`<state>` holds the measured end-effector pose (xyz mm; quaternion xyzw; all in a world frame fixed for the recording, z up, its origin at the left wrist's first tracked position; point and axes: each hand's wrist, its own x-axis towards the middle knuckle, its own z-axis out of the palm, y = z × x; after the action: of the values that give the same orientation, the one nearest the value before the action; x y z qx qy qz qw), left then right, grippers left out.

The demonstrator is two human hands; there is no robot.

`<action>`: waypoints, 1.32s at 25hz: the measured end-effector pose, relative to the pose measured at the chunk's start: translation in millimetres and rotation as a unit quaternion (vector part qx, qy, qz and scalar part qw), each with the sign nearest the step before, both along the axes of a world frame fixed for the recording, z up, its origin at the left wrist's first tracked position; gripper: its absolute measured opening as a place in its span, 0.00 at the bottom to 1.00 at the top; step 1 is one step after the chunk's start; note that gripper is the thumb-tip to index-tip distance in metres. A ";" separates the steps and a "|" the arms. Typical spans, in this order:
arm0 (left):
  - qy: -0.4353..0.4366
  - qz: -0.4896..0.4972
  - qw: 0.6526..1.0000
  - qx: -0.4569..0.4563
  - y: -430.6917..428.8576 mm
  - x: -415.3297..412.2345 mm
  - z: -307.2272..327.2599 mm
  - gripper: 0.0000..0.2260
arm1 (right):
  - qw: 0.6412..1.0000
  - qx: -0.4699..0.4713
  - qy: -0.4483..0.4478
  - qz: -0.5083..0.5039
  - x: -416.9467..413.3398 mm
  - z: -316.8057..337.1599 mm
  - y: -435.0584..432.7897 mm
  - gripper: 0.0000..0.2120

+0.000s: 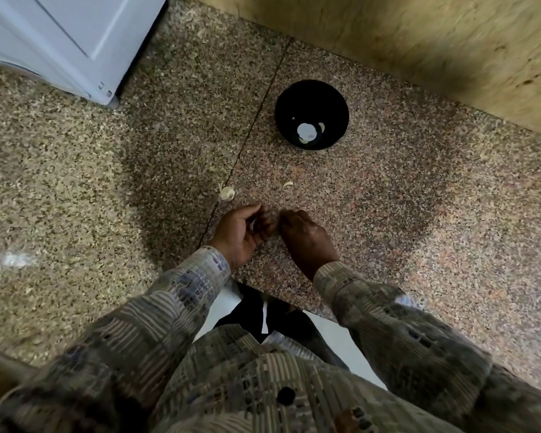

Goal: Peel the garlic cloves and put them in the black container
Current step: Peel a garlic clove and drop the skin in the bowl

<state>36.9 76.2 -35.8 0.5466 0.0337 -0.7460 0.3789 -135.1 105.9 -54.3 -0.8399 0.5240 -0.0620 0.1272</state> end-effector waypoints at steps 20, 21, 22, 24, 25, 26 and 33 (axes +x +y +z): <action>0.042 0.228 0.968 -0.099 62.3 -10.5 15.2 0.14 | 0.450 0.526 -0.638 -0.338 8.3 62.2 -13.9 0.10; 0.042 0.252 0.961 -0.108 73.3 -7.0 19.0 0.14 | 0.453 0.541 -0.632 -0.322 14.2 63.7 -9.5 0.10; 0.040 0.276 0.953 -0.115 85.2 -2.3 23.3 0.15 | 0.459 0.557 -0.622 -0.305 21.1 64.8 -4.1 0.10; 0.031 0.327 0.937 -0.115 113.1 10.6 30.7 0.15 | 0.467 0.591 -0.597 -0.276 38.3 69.1 9.7 0.10; 0.024 0.350 0.930 -0.113 129.8 19.3 34.0 0.15 | 0.471 0.609 -0.582 -0.262 49.8 70.9 18.7 0.10; 0.018 0.368 0.923 -0.110 145.6 27.8 36.4 0.15 | 0.477 0.624 -0.567 -0.248 61.0 71.3 27.2 0.10; -0.015 0.514 0.852 -0.095 296.2 88.9 31.1 0.15 | 0.527 0.723 -0.426 -0.134 161.2 55.6 130.5 0.09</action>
<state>125.9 372.4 -4.8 0.4235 0.2337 -0.4361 0.7588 26.1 236.5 1.3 -0.2537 0.3792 -0.0289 0.8894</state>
